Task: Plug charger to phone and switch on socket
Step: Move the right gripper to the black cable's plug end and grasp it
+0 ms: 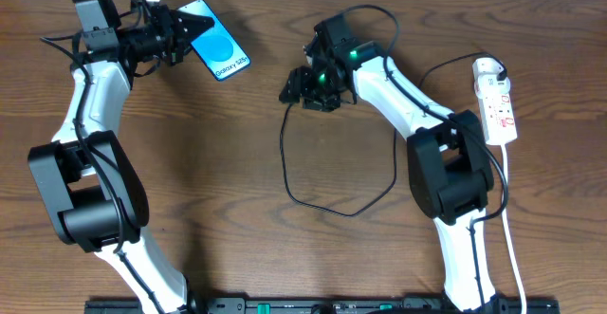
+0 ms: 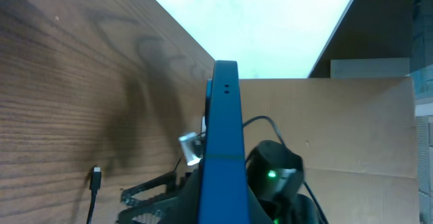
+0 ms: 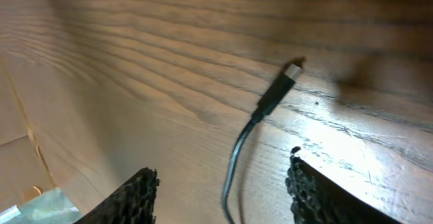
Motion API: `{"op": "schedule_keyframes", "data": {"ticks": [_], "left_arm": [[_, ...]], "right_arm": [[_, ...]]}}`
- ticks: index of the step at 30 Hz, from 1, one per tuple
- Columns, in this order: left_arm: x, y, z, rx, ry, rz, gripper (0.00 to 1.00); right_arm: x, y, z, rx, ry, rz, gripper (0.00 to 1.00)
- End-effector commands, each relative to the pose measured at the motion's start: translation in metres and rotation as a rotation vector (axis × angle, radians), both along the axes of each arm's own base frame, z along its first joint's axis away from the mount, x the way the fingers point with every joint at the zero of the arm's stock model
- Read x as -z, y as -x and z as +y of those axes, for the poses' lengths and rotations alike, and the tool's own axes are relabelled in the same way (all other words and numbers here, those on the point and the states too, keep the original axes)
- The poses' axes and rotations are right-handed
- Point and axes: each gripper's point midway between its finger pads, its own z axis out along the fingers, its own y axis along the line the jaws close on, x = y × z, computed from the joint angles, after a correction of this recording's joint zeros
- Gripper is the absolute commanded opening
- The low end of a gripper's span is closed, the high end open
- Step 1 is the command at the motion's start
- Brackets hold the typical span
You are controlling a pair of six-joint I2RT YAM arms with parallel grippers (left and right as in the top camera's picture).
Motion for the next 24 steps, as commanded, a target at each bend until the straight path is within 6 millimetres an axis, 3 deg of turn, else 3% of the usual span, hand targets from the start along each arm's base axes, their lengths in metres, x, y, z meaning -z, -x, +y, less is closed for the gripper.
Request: {"op": "schedule_keyframes", "data": {"ticks": [1, 7, 13, 24], "left_arm": [[-0.018, 0.004, 0.0, 0.028, 0.007, -0.053, 0.07], [-0.018, 0.004, 0.0, 0.028, 0.007, -0.053, 0.07], [-0.018, 0.004, 0.0, 0.028, 0.007, -0.053, 0.07], [-0.018, 0.004, 0.0, 0.029, 0.007, -0.053, 0.07]], "right_arm": [[-0.004, 0.0, 0.01, -0.001, -0.014, 0.003, 0.54], [0.01, -0.001, 0.013, 0.049, 0.01, 0.031, 0.44], [0.021, 0.003, 0.024, 0.041, 0.019, 0.032, 0.43], [0.029, 0.001, 0.018, 0.096, 0.074, 0.033, 0.37]]}}
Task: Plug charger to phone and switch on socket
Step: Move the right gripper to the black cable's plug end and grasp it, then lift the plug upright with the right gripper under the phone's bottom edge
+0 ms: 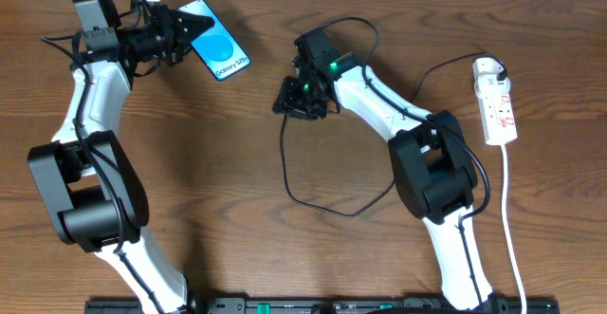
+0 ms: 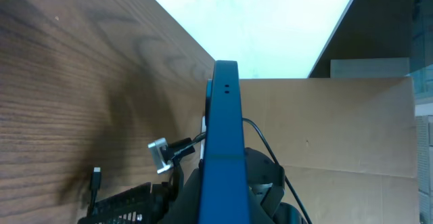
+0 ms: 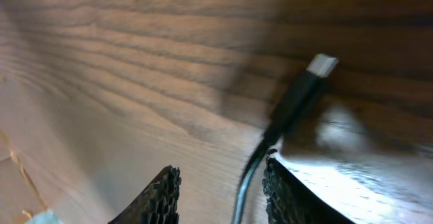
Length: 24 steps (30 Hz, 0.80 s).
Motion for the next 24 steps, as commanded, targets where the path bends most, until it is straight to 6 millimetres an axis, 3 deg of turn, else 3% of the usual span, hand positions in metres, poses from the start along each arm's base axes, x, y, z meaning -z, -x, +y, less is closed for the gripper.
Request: {"op": "schedule_keyframes", "data": {"ticks": [1, 9, 16, 24], "left_arm": [[-0.018, 0.004, 0.0, 0.029, 0.007, -0.053, 0.07], [-0.018, 0.005, 0.0, 0.031, 0.011, -0.047, 0.08], [-0.018, 0.005, 0.0, 0.031, 0.011, -0.048, 0.07], [-0.018, 0.005, 0.0, 0.031, 0.011, -0.048, 0.07]], "right_arm": [[0.004, -0.007, -0.004, 0.037, 0.021, -0.004, 0.37], [0.011, -0.01, -0.002, 0.07, 0.018, 0.005, 0.34], [0.035, -0.006, 0.003, 0.071, -0.003, 0.058, 0.31], [0.053, -0.01, -0.008, 0.098, 0.013, 0.088, 0.28]]}}
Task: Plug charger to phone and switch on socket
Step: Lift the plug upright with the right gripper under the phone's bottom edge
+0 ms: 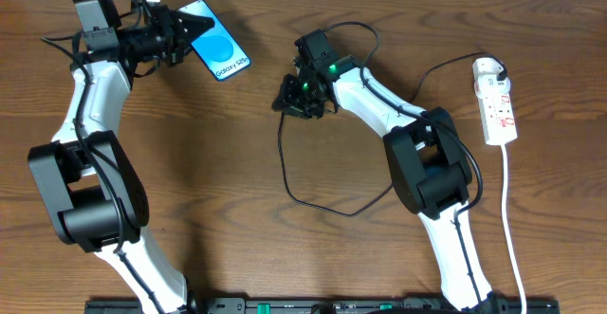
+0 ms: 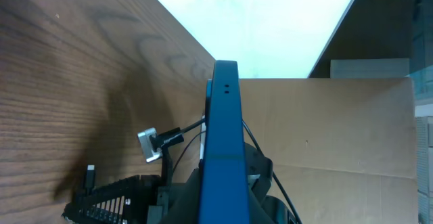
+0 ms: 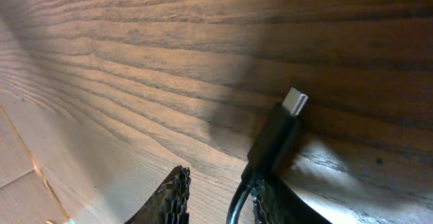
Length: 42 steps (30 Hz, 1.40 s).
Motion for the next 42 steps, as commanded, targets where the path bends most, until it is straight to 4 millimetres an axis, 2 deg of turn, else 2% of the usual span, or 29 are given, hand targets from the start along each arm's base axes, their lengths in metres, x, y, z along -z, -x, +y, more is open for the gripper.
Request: {"op": "schedule_keyframes", "data": {"ticks": [1, 6, 8, 9, 14, 17, 21, 28, 35, 42], "left_arm": [[-0.018, 0.004, 0.0, 0.03, 0.009, -0.054, 0.07], [-0.018, 0.004, 0.0, 0.031, 0.009, -0.054, 0.07], [-0.018, 0.004, 0.0, 0.03, 0.008, -0.055, 0.07], [-0.018, 0.004, 0.0, 0.03, 0.008, -0.054, 0.08], [-0.018, 0.004, 0.0, 0.028, 0.007, -0.054, 0.07], [-0.018, 0.003, 0.0, 0.024, 0.004, -0.053, 0.07], [-0.018, 0.004, 0.0, 0.029, 0.008, -0.054, 0.07], [-0.035, 0.014, -0.008, 0.121, 0.056, -0.126, 0.07], [-0.055, 0.015, -0.01, 0.16, 0.114, -0.135, 0.07], [-0.083, 0.014, -0.011, 0.188, 0.135, -0.199, 0.07]], "right_arm": [[0.039, 0.0, -0.017, 0.04, 0.059, 0.065, 0.26], [0.041, -0.004, -0.022, 0.053, 0.061, 0.062, 0.15], [0.04, -0.005, -0.022, 0.052, 0.059, 0.059, 0.08], [0.04, -0.005, -0.022, 0.051, 0.058, 0.059, 0.01], [0.026, 0.001, -0.012, -0.084, -0.005, 0.001, 0.01], [0.003, -0.001, -0.009, -0.175, -0.042, -0.085, 0.01], [-0.05, 0.001, -0.001, -0.357, -0.138, -0.264, 0.01], [-0.13, 0.034, -0.006, -0.54, -0.301, -0.36, 0.01], [-0.176, 0.06, -0.001, -0.598, -0.495, -0.341, 0.01], [-0.183, 0.071, 0.002, -0.617, -0.541, -0.311, 0.01]]}}
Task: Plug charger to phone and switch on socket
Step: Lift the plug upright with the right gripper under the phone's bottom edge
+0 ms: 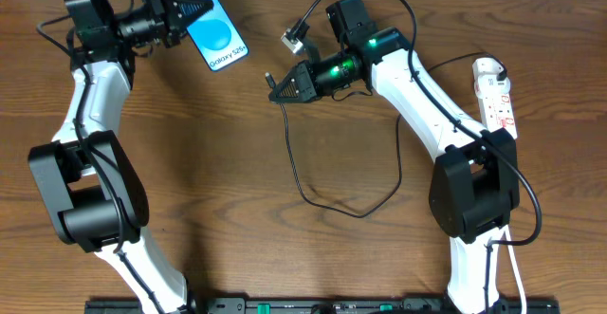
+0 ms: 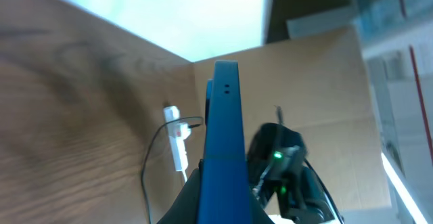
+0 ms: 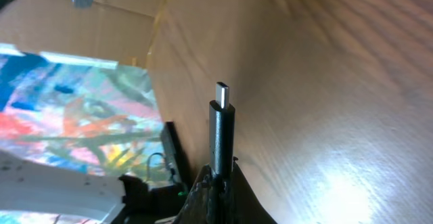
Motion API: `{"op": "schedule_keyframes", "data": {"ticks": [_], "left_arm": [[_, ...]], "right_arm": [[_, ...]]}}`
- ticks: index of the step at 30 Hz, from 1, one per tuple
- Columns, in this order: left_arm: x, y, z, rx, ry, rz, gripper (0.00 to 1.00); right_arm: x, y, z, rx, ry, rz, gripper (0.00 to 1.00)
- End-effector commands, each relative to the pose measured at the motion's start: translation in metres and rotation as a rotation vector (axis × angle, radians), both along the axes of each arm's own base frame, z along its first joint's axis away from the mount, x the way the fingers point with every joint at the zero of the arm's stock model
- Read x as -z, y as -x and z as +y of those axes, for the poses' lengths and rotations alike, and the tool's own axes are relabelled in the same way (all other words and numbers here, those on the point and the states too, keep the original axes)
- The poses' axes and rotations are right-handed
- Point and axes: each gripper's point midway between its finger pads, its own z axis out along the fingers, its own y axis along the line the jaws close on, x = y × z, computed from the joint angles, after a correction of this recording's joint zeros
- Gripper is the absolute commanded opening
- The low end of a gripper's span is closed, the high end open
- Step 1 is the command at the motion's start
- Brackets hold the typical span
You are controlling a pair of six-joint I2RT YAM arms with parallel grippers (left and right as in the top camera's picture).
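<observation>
My left gripper [image 1: 178,12] is shut on a blue phone [image 1: 212,35] at the back left; the left wrist view shows the phone [image 2: 223,136] edge-on, standing straight up between the jaws. Off the table at the back centre, my right gripper [image 1: 282,91] is shut on the black charger plug [image 3: 222,132], whose metal tip points up and away in the right wrist view. Its black cable [image 1: 313,195] loops across the table. The white socket strip [image 1: 498,101] lies at the right edge.
A white cord [image 1: 512,238] runs from the socket strip toward the front edge. Cardboard and a colourful poster stand beyond the table in the wrist views. The right arm [image 2: 284,170] shows past the phone in the left wrist view.
My right gripper has shut on the charger plug and holds it lifted off the table. My left gripper with the phone sits slightly higher and tilted differently.
At first my right gripper hung open above the plug lying on the wood, while the left held the phone. It then stood lower, its fingers either side of the plug. Now it grips the plug in the air, tip toward the phone.
</observation>
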Motion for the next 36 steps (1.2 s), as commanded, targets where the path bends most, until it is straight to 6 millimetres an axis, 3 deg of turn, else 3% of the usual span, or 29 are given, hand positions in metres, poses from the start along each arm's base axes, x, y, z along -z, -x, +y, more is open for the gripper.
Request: {"op": "schedule_keyframes", "data": {"ticks": [1, 7, 17, 36], "left_arm": [[-0.024, 0.01, -0.001, 0.049, 0.042, 0.036, 0.07], [-0.025, 0.01, -0.004, 0.054, 0.05, 0.053, 0.07], [-0.025, 0.013, -0.029, 0.098, 0.06, 0.083, 0.08], [-0.025, 0.009, -0.054, 0.096, 0.07, 0.118, 0.08]], "right_arm": [[-0.011, 0.011, 0.005, -0.057, -0.066, 0.003, 0.01], [-0.016, 0.013, 0.009, -0.06, -0.043, -0.07, 0.01], [-0.057, 0.017, -0.002, -0.051, -0.063, -0.177, 0.01], [-0.071, 0.028, -0.006, -0.072, -0.108, -0.141, 0.01]]}}
